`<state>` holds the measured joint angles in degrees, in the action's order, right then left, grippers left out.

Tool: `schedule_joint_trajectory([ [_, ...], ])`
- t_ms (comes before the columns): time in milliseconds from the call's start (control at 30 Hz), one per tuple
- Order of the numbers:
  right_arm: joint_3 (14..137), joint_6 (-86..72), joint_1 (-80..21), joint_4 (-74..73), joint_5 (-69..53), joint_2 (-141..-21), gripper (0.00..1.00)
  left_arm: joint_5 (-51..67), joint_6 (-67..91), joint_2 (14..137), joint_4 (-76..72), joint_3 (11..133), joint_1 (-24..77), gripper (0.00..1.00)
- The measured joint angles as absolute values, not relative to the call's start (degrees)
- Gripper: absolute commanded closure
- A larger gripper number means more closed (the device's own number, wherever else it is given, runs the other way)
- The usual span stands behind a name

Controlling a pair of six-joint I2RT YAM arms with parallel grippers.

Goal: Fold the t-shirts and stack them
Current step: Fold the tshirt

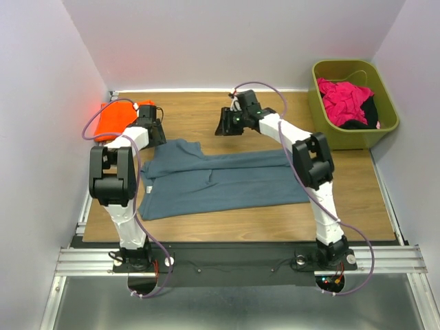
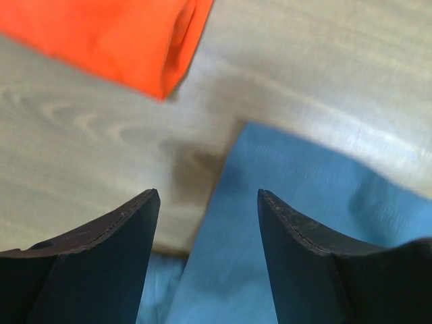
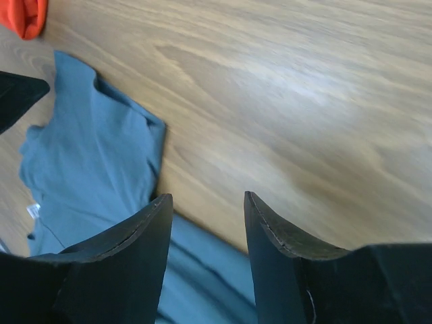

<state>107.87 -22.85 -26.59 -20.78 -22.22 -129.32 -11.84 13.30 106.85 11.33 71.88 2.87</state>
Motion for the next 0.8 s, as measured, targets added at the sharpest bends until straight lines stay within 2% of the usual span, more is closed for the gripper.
schedule_joint_trajectory([
  [300,120.42,-28.10,-29.52,-20.36,-25.28,-142.32,0.49,-12.21,11.84,113.01,10.63,76.36,2.79,0.36],
  [633,126.08,-31.79,-32.05,-18.37,-28.62,-148.09,0.55,-11.92,10.94,115.37,10.41,78.78,2.76,0.37],
  [800,126.93,-32.71,-33.32,-17.26,-30.02,-149.23,0.62,-11.07,10.76,115.57,9.87,78.78,2.76,0.46],
])
